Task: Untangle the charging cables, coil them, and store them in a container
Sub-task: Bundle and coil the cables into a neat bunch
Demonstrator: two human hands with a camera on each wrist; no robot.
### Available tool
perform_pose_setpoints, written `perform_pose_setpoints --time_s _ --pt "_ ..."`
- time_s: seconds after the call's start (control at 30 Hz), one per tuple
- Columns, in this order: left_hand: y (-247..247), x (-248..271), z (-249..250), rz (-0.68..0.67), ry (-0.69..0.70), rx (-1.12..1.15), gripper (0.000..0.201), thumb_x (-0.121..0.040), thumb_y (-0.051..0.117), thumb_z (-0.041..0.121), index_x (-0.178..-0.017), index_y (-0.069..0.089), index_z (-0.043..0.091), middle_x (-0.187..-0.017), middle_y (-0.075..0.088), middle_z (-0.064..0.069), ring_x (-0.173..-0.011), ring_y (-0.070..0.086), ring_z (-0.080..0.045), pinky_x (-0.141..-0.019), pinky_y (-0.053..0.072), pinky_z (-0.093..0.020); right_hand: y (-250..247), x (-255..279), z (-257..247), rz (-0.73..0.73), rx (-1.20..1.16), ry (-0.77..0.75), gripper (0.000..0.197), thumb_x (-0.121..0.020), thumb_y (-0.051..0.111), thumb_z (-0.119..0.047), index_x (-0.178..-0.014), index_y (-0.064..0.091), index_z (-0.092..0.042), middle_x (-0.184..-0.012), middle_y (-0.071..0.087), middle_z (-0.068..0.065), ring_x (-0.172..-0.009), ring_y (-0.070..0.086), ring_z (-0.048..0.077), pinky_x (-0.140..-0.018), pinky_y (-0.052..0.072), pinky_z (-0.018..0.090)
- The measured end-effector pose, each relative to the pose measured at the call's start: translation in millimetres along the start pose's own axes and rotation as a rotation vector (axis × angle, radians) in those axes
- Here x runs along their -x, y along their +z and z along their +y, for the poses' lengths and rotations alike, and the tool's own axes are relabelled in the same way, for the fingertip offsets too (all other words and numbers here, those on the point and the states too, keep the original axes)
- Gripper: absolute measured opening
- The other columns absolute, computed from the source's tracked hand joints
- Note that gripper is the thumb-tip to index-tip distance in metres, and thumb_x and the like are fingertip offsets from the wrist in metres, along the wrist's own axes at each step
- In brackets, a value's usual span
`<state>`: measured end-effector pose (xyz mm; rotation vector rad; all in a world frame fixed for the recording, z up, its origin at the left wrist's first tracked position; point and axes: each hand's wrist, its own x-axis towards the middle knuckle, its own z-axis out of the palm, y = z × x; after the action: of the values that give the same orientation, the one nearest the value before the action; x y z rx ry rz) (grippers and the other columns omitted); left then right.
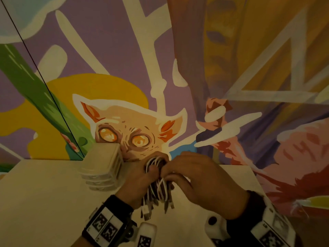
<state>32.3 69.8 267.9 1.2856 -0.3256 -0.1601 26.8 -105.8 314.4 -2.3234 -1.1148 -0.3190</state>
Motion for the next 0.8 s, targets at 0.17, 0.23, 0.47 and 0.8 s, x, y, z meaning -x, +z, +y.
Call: perform_pose_setpoints --time_s 0.17,0.23,0.47,0.8 --pt "2.6 6.4 3.9 -0.137 -0.026 0.157 0.056 -0.065 0.085 0.039 -0.107 0.064 0.007 -0.084 0.067 -0.017 -0.072 0.067 -0.031 -0.067 0.057 -0.040 -1.6 -6.5 -7.9 0.188 -0.073 0.126 0.016 -0.085 0.055 -0.047 -0.090 0.054 -0.032 -0.086 0.061 -0.014 -0.084 0.053 0.003 -0.070 0.049 0.010" --pt "2.5 6.1 3.7 -0.106 -0.042 0.192 0.049 -0.066 0.086 0.024 -0.101 0.061 0.000 -0.079 0.064 -0.019 -0.070 0.065 -0.032 -0.066 0.056 -0.041 0.8 -7.8 -5.1 0.247 -0.060 0.139 0.015 -0.084 0.064 -0.041 -0.088 0.059 -0.027 -0.084 0.057 -0.016 -0.076 0.052 -0.004 -0.072 0.046 0.005" --pt "7.4 7.6 2.4 0.021 0.011 0.244 0.036 -0.064 0.079 0.016 -0.097 0.066 0.009 -0.081 0.064 -0.017 -0.071 0.064 -0.034 -0.067 0.056 -0.043 9.4 5.5 -1.4 0.393 -0.027 0.294 0.013 -0.082 0.066 -0.037 -0.088 0.069 -0.026 -0.081 0.069 -0.013 -0.077 0.061 0.005 -0.070 0.048 0.015" --pt "10.4 7.2 -0.3 0.120 0.040 0.146 0.036 -0.063 0.069 0.016 -0.099 0.071 0.015 -0.084 0.067 -0.016 -0.072 0.066 -0.033 -0.066 0.056 -0.042 38.0 9.6 -0.8 0.473 -0.088 0.300 0.021 -0.085 0.055 -0.038 -0.105 0.054 -0.030 -0.114 0.057 -0.008 -0.105 0.048 -0.006 -0.087 0.048 0.013"
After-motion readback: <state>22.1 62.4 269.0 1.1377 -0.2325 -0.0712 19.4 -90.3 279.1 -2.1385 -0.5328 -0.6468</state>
